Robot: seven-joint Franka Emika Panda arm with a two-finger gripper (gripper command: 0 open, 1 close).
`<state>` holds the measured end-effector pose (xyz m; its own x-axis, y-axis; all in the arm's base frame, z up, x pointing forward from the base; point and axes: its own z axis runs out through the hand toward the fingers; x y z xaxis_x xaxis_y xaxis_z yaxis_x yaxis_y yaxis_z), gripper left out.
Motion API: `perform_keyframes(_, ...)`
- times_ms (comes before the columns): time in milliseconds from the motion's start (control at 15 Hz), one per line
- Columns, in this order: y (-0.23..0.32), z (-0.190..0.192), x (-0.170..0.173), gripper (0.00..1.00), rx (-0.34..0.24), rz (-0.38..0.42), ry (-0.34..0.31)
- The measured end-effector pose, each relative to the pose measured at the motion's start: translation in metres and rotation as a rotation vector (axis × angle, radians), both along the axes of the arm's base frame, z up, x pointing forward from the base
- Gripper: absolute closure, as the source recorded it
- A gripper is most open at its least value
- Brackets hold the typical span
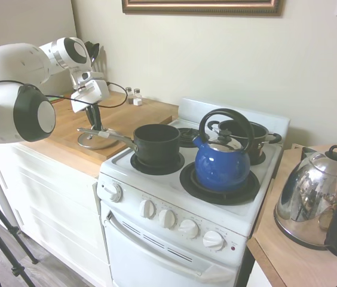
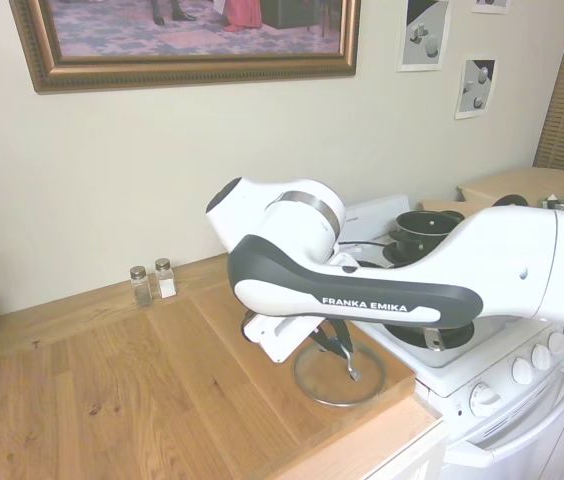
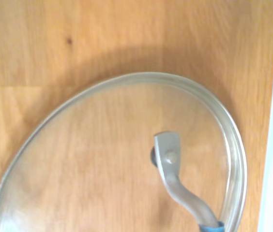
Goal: Uncover the lid of the pot
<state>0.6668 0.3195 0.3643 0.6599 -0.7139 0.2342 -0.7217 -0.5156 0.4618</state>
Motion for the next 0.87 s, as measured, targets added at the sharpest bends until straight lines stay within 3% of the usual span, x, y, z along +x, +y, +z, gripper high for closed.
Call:
perform_keyframes(733,0.009,0.052,-0.006,0.0,0.092,0.074,-0.029)
perform_keyframes(867,0.019,0.07,-0.009,0.0,0.105,0.101,-0.083)
